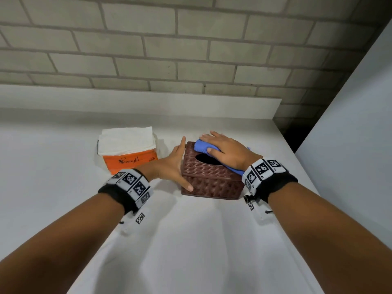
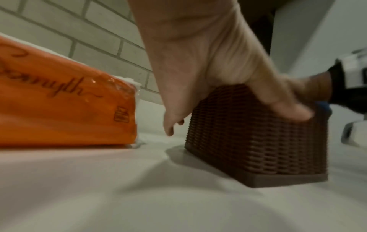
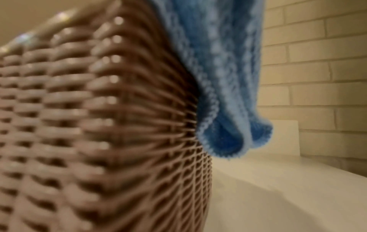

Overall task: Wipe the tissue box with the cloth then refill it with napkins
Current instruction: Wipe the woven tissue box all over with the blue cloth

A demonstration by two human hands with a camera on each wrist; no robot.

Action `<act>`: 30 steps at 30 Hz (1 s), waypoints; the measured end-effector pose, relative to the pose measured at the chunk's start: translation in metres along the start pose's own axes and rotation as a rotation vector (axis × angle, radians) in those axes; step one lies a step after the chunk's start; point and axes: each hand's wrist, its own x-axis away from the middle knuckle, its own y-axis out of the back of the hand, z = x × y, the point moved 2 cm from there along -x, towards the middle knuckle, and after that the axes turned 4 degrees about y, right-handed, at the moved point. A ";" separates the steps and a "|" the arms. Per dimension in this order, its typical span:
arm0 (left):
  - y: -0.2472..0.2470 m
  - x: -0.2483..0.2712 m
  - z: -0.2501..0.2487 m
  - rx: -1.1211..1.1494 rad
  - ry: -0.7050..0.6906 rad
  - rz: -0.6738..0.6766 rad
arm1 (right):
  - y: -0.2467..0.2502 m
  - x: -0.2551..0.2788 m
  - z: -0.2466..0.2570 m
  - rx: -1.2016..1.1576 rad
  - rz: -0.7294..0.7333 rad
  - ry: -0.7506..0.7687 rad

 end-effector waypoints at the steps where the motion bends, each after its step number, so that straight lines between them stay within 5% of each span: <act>1: 0.000 -0.004 0.001 0.022 -0.011 0.033 | 0.000 0.001 0.000 0.003 0.002 0.005; 7: -0.002 -0.015 0.012 0.099 -0.078 0.003 | 0.000 -0.002 0.005 0.079 0.048 -0.013; 15: -0.010 -0.012 0.012 0.200 -0.113 -0.122 | -0.024 -0.018 0.051 0.063 -0.050 -0.433; 21: -0.015 -0.007 0.000 0.097 -0.148 -0.141 | -0.049 -0.027 0.094 0.073 -0.004 -0.436; 30: -0.015 -0.011 0.007 0.267 -0.206 -0.177 | -0.023 -0.011 0.042 0.063 -0.123 -0.579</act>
